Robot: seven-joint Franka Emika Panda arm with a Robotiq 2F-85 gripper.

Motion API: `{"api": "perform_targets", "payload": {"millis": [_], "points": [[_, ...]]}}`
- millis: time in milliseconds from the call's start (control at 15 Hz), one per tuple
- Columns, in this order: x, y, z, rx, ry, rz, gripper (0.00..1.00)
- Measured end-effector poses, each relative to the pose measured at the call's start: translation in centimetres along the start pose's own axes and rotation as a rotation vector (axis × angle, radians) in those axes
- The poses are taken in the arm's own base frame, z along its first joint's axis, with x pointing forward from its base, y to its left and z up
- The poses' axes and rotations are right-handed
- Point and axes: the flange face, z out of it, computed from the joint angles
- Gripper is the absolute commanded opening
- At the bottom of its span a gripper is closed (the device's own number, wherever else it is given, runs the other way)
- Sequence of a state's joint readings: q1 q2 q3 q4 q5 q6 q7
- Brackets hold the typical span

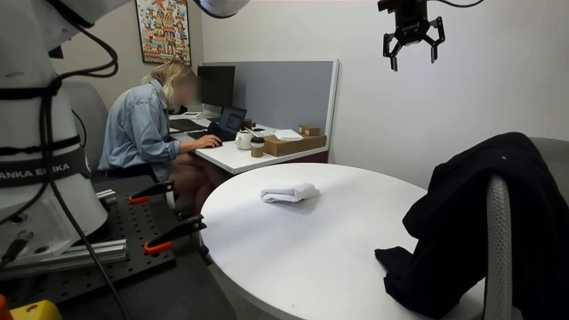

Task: Move the black shirt from the table to the back of the chair

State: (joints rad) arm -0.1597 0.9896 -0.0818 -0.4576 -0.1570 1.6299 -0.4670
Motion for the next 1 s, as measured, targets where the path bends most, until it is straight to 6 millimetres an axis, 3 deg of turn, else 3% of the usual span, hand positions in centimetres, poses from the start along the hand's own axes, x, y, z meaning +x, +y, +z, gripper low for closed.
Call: {"api": "perform_targets", "payload": {"millis": [333, 600, 800, 1000], "points": [[2.4, -1.9, 6.5, 0.049, 0.080, 0.057, 1.00], [2.6, -3.2, 10.6, 0.053, 0.031, 0.037, 1.00], [2.0, -3.4, 12.8, 0.018, -0.036, 0.029, 1.00], [2.0, -3.5, 13.3, 0.005, -0.051, 0.026, 1.00]]}}
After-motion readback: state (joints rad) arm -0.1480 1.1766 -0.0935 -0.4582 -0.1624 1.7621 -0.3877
